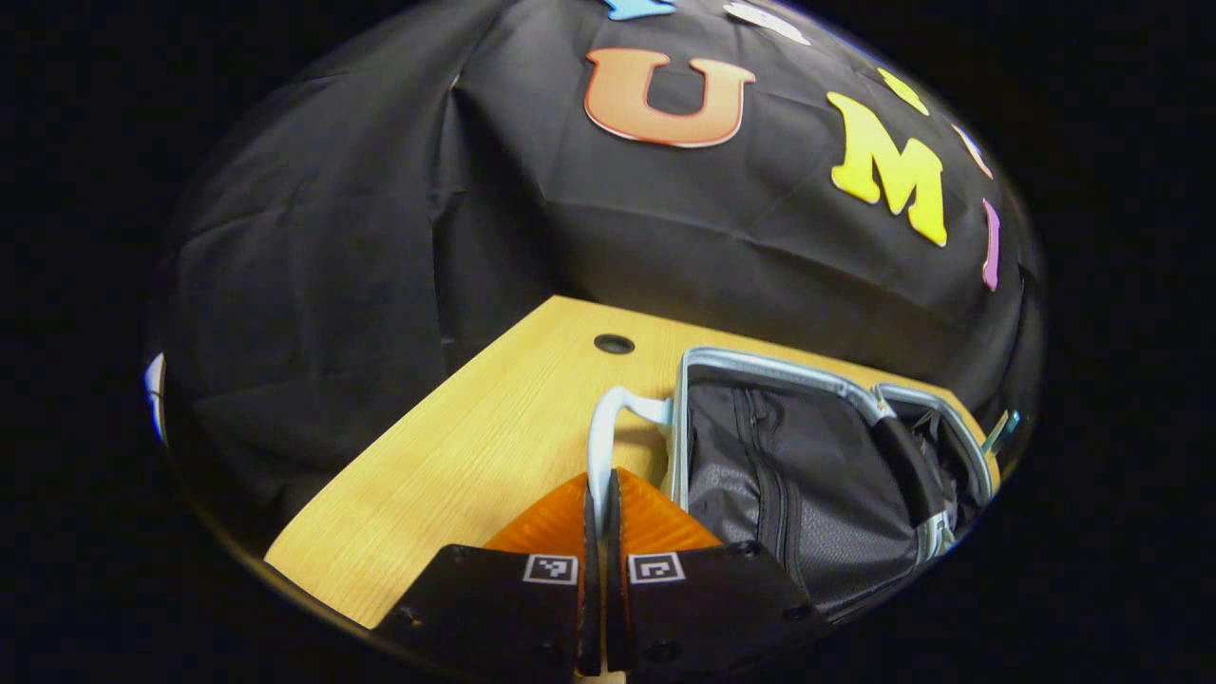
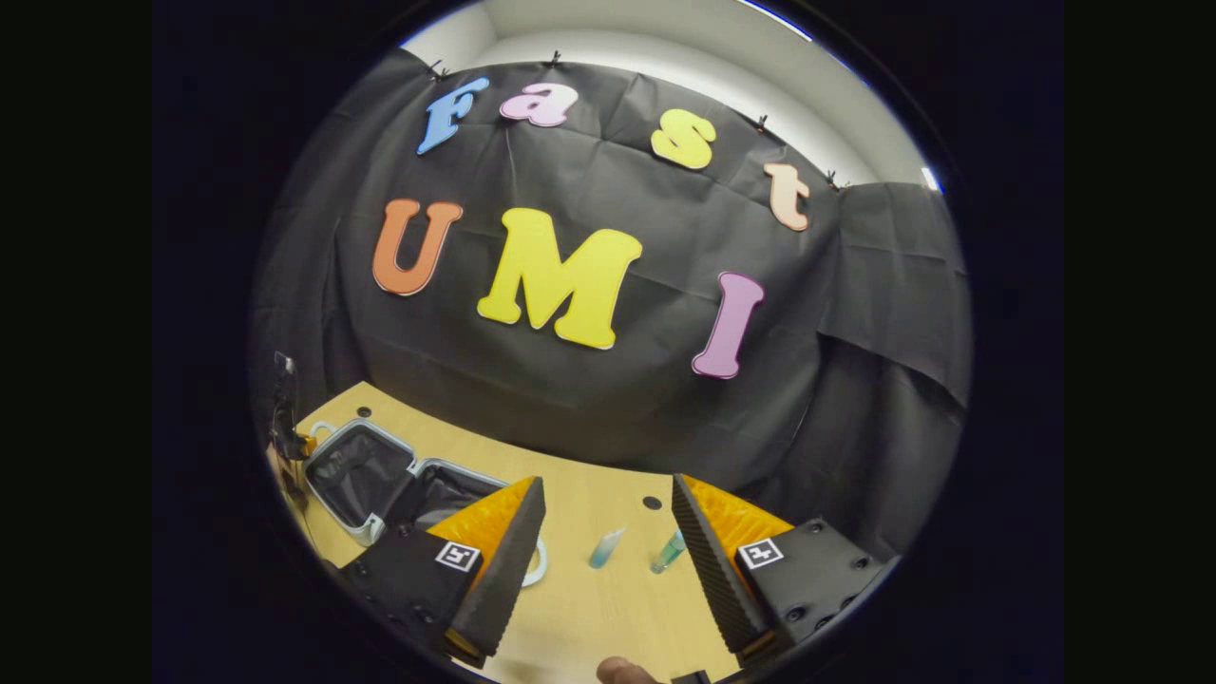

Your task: First open the suitcase, pack the skin care products into it, and then close the suitcase.

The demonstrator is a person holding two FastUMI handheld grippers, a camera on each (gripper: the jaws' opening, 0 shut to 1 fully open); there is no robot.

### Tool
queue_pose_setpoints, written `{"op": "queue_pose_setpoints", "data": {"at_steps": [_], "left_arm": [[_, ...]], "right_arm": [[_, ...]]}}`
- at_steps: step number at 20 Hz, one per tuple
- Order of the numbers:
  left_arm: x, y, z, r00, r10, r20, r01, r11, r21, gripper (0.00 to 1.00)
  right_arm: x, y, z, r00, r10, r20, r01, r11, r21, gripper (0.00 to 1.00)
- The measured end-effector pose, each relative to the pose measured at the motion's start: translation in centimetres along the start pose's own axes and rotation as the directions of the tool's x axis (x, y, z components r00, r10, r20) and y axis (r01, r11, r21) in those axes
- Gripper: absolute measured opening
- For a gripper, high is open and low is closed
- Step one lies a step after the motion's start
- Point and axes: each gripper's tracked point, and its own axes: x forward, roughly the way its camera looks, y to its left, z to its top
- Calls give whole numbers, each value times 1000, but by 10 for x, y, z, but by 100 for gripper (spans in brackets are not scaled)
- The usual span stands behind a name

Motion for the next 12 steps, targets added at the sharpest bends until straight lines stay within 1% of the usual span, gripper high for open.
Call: {"op": "queue_pose_setpoints", "data": {"at_steps": [1, 2, 3, 6, 7, 8, 9, 10, 11, 12], "left_arm": [[-1, 2, 1, 1000, -3, 1, 3, 1000, -13, 7], [0, 1, 1, 1000, -8, -1, 8, 1000, -25, 11], [-1, 2, 1, 1000, -12, 2, 12, 999, -30, 13], [-2, 19, 2, 999, 40, 5, -40, 999, -15, 24], [-2, 24, 2, 999, 50, 6, -50, 999, -18, 32], [-4, 25, 1, 999, 50, 1, -50, 998, -36, 59], [-7, 27, 0, 998, 57, -8, -57, 996, -64, 65], [-12, 27, 0, 998, 59, -16, -60, 994, -90, 87], [-20, 24, 4, 998, 55, -9, -55, 992, -115, 81], [-29, 19, 11, 998, 58, 9, -56, 991, -121, 86]], "right_arm": [[2, -2, -1, 1000, -3, 0, 3, 1000, 4, 80], [2, -5, -3, 1000, -7, -6, 7, 1000, 8, 80], [3, -6, -5, 1000, -7, -12, 8, 1000, 12, 80], [2, -14, -8, 1000, -11, -12, 11, 1000, 25, 80], [3, -17, -8, 1000, -11, -9, 12, 999, 31, 80], [4, -20, -10, 1000, -10, -10, 11, 999, 37, 80], [6, -23, -12, 1000, -9, -14, 10, 999, 45, 80], [9, -27, -14, 1000, -8, -18, 9, 999, 53, 80], [12, -31, -17, 1000, -4, -22, 5, 998, 60, 80], [15, -35, -21, 1000, 1, -27, 1, 998, 67, 80]]}}
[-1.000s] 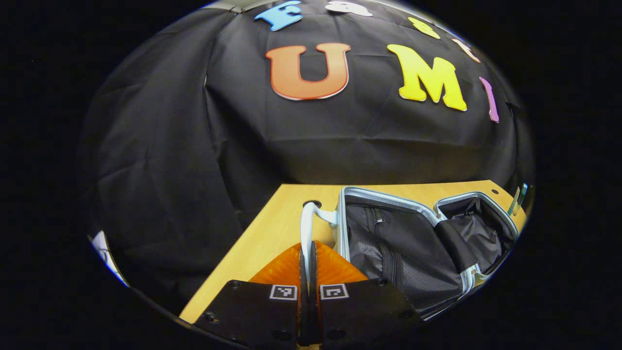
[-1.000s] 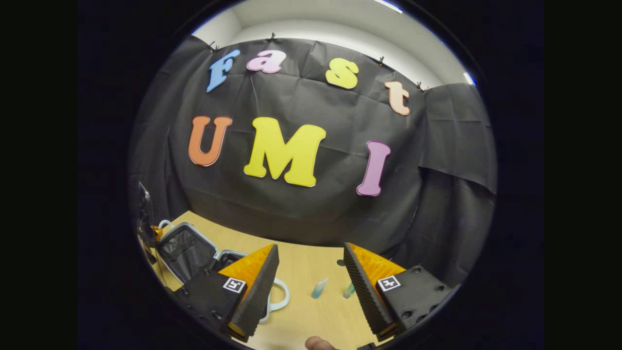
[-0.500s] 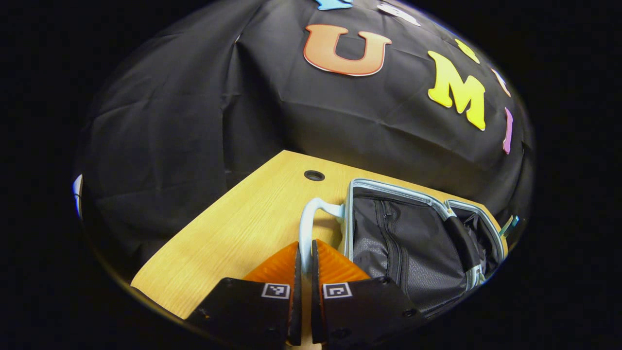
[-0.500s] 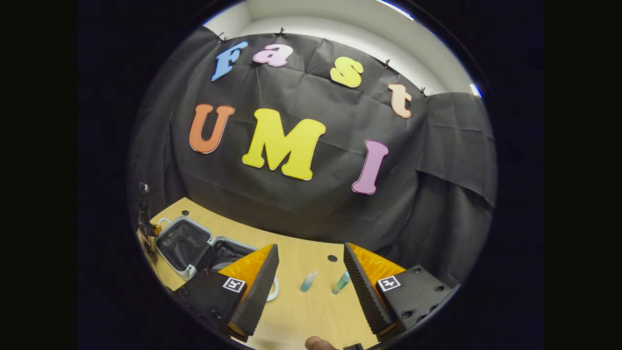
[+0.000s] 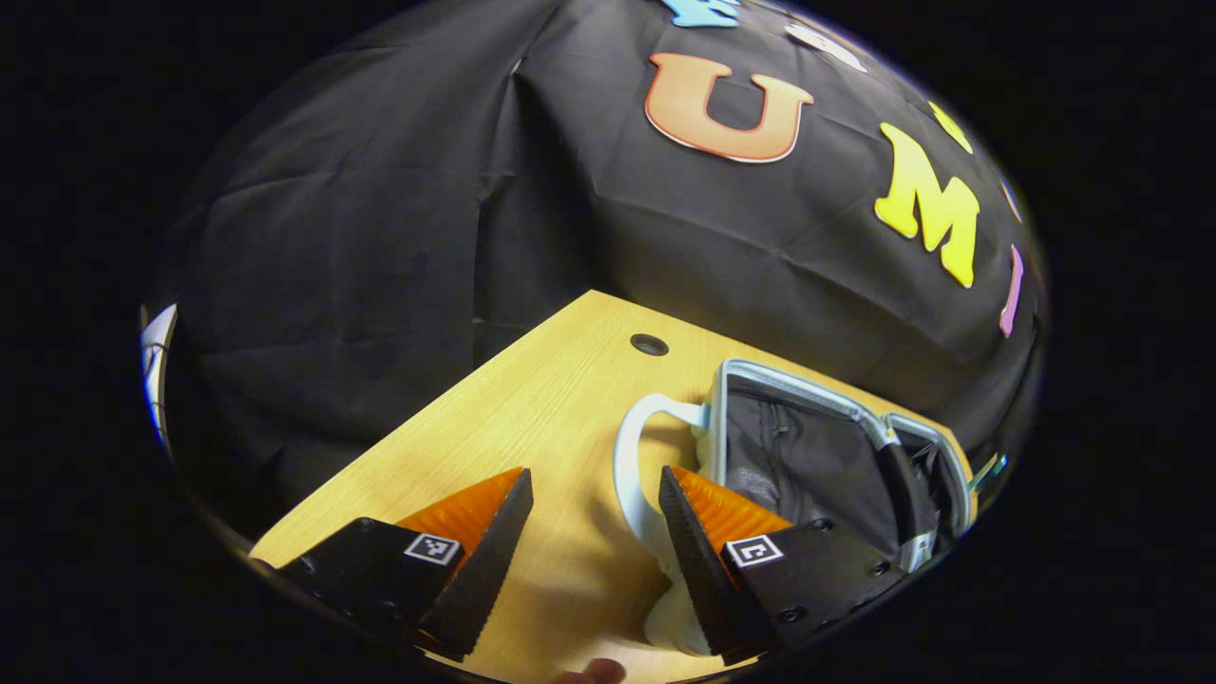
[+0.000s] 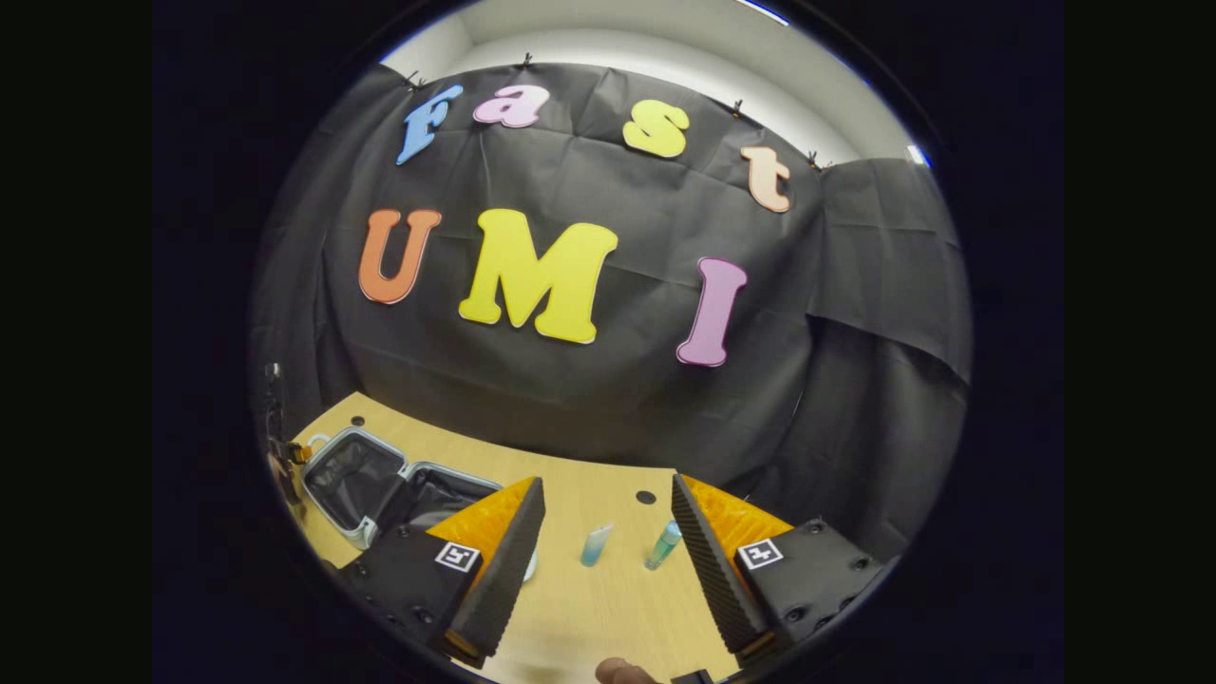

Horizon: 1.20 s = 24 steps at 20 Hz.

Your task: First open the suitcase, pack the skin care products into it, and then close the suitcase.

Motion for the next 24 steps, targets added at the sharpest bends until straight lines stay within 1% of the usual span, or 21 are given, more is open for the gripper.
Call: {"op": "queue_pose_setpoints", "data": {"at_steps": [2, 3, 5, 6, 7, 10, 11, 12, 14, 17, 21, 24], "left_arm": [[-20, -19, 13, 999, -8, 37, 7, 1000, 4, 93], [-32, -34, 24, 998, -16, 66, 15, 1000, 10, 93], [-52, -74, 36, 994, -49, 102, 46, 998, 41, 96], [-61, -95, 38, 991, -69, 113, 62, 996, 60, 100], [-70, -119, 39, 990, -88, 113, 79, 994, 80, 98], [-95, -192, 32, 982, -160, 106, 145, 980, 137, 98], [-101, -218, 28, 978, -183, 98, 167, 974, 155, 100], [-107, -244, 22, 975, -205, 87, 188, 967, 170, 98], [-119, -297, 8, 963, -263, 63, 245, 948, 203, 98], [-133, -374, -22, 936, -351, 4, 339, 909, 241, 98], [-142, -469, -67, 886, -457, -78, 459, 840, 288, 98], [-146, -525, -99, 852, -507, -134, 522, 797, 303, 98]], "right_arm": [[4, -13, -8, 1000, 6, -8, -6, 1000, 18, 80], [7, -20, -12, 1000, 7, -11, -6, 1000, 27, 80], [15, -36, -19, 1000, 16, -19, -15, 999, 51, 80], [20, -43, -22, 1000, 20, -23, -19, 998, 60, 80], [25, -52, -25, 999, 23, -23, -22, 998, 65, 80], [38, -77, -34, 999, 47, -19, -46, 996, 73, 80], [42, -85, -38, 998, 56, -15, -54, 996, 66, 80], [47, -96, -41, 998, 62, -8, -61, 997, 53, 80], [55, -117, -49, 998, 70, -3, -70, 997, 30, 80], [65, -144, -66, 996, 88, -18, -88, 995, 42, 80], [81, -174, -86, 993, 106, -45, -103, 992, 69, 80], [95, -191, -104, 990, 122, -71, -116, 990, 80, 80]]}}
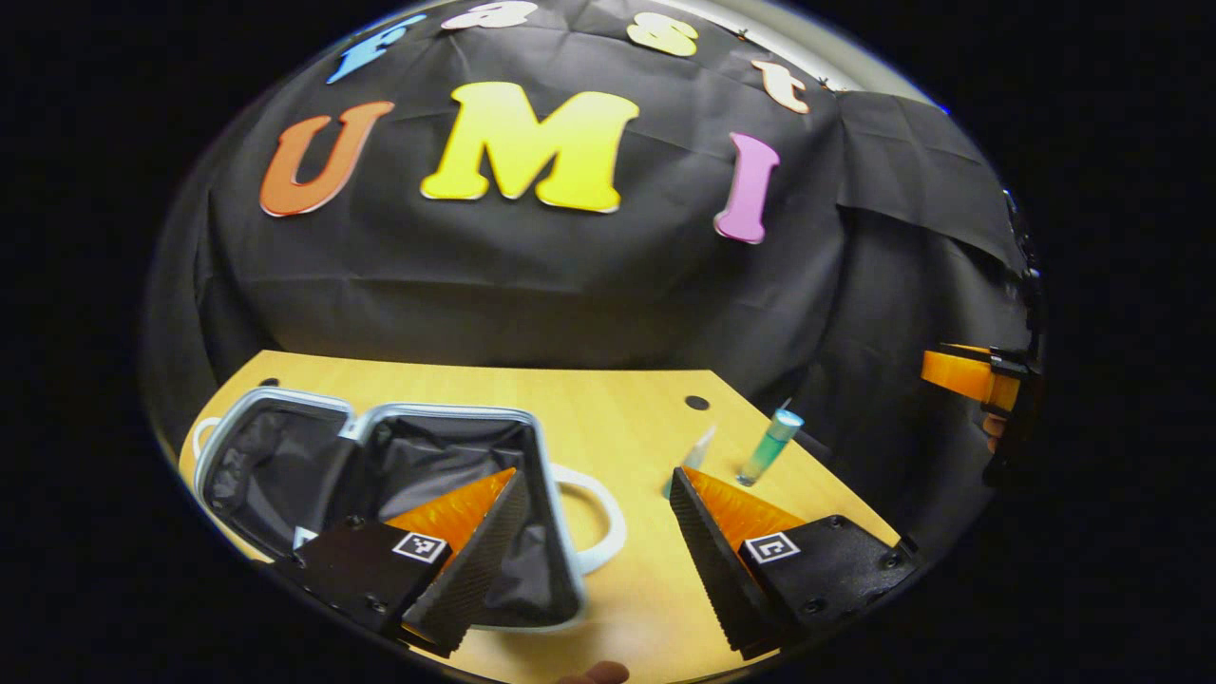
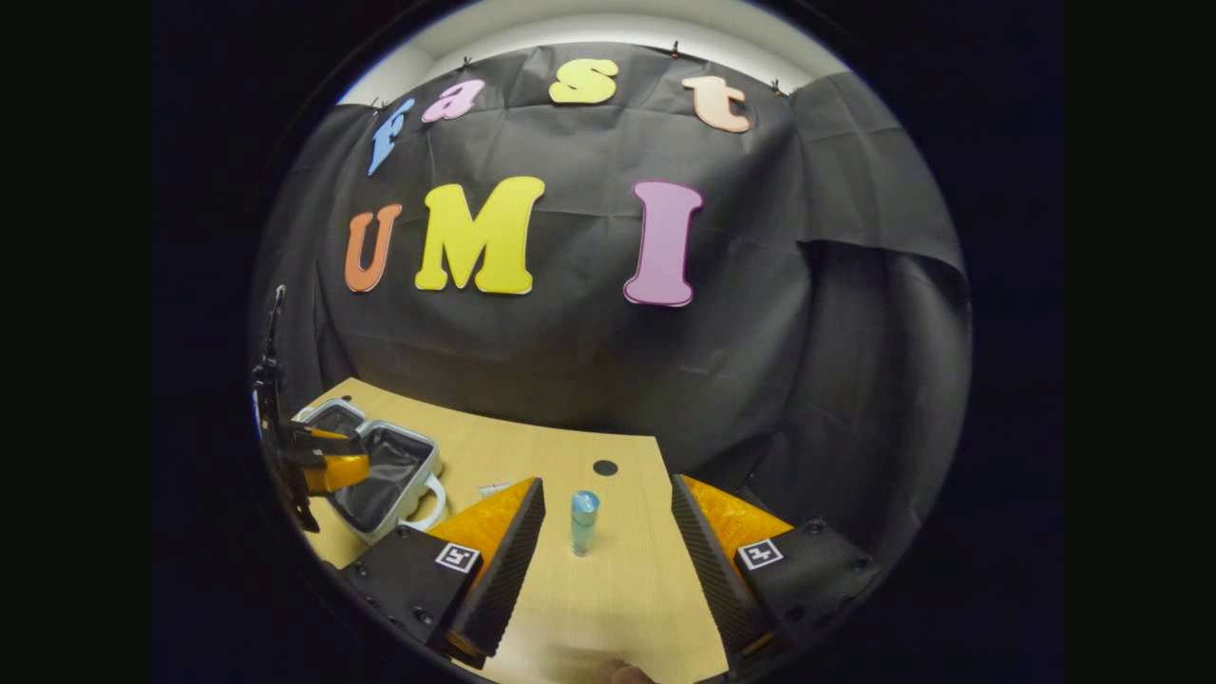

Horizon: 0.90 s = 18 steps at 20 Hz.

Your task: First open the suitcase, pack the skin care products into it, and then close the suitcase.

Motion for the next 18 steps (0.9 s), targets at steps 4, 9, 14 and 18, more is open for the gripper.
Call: {"op": "queue_pose_setpoints", "data": {"at_steps": [4, 9, 14, 18], "left_arm": [[41, -56, -21, 996, -63, -66, 64, 998, 14, 100], [106, -79, -70, 989, -37, -146, 39, 999, 10, 97], [161, -67, -92, 981, 90, -170, -87, 996, 25, 91], [186, -72, -98, 981, 76, -179, -68, 997, 47, 91]], "right_arm": [[12, -27, -25, 1000, -2, -25, 1, 1000, -26, 80], [12, -58, -62, 995, -26, -96, 23, 999, -29, 80], [10, -77, -77, 991, -45, -130, 40, 999, -37, 80], [12, -81, -86, 988, -49, -148, 43, 998, -40, 80]]}}
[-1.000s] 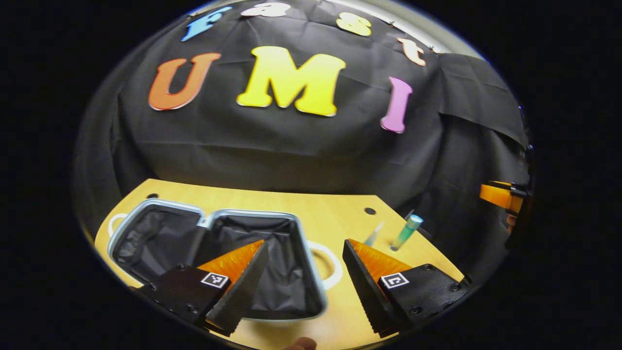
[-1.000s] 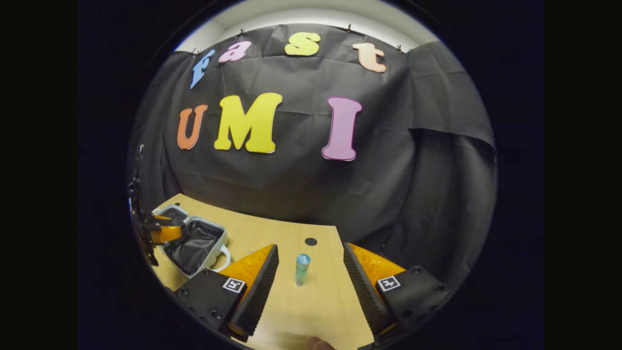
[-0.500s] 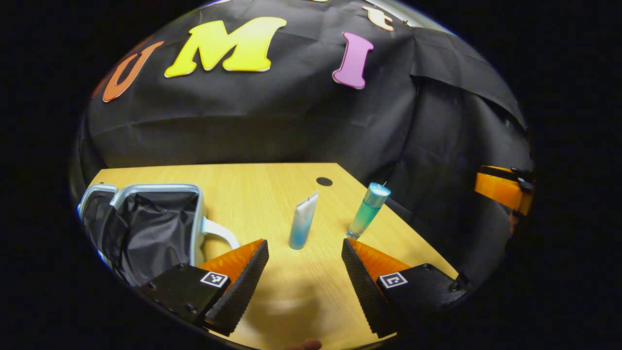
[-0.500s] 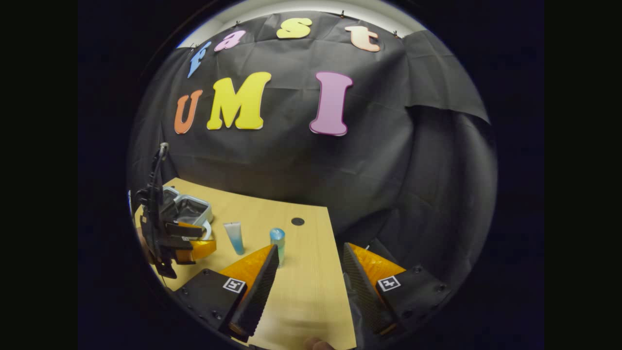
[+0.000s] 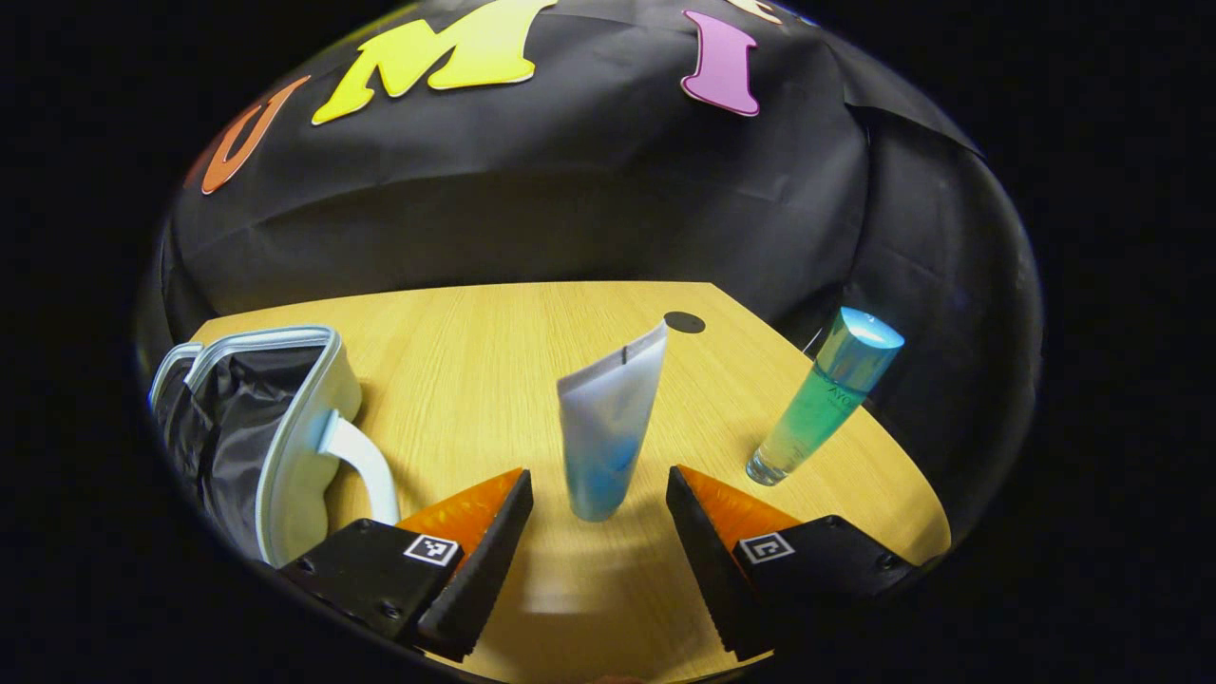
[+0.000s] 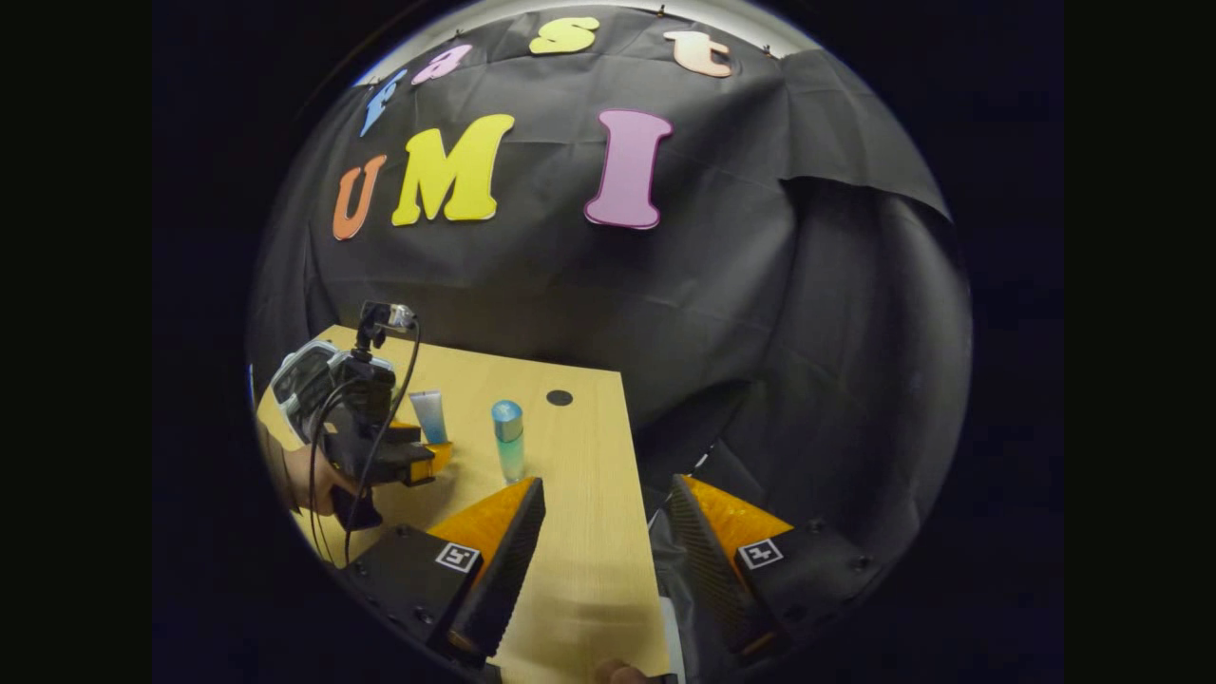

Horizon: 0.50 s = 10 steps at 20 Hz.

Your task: First open the suitcase, pack the skin care products into it, and then close the suitcase.

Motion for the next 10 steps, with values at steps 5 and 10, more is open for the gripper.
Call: {"op": "queue_pose_setpoints", "data": {"at_steps": [5, 10], "left_arm": [[18, -7, 7, 1000, -28, 3, 28, 999, 38, 81], [17, -21, 10, 993, -120, -5, 120, 993, 21, 53]], "right_arm": [[9, 14, -13, 999, 24, -21, -25, 1000, -15, 80], [51, 50, -26, 994, 96, -50, -96, 995, 6, 80]]}}
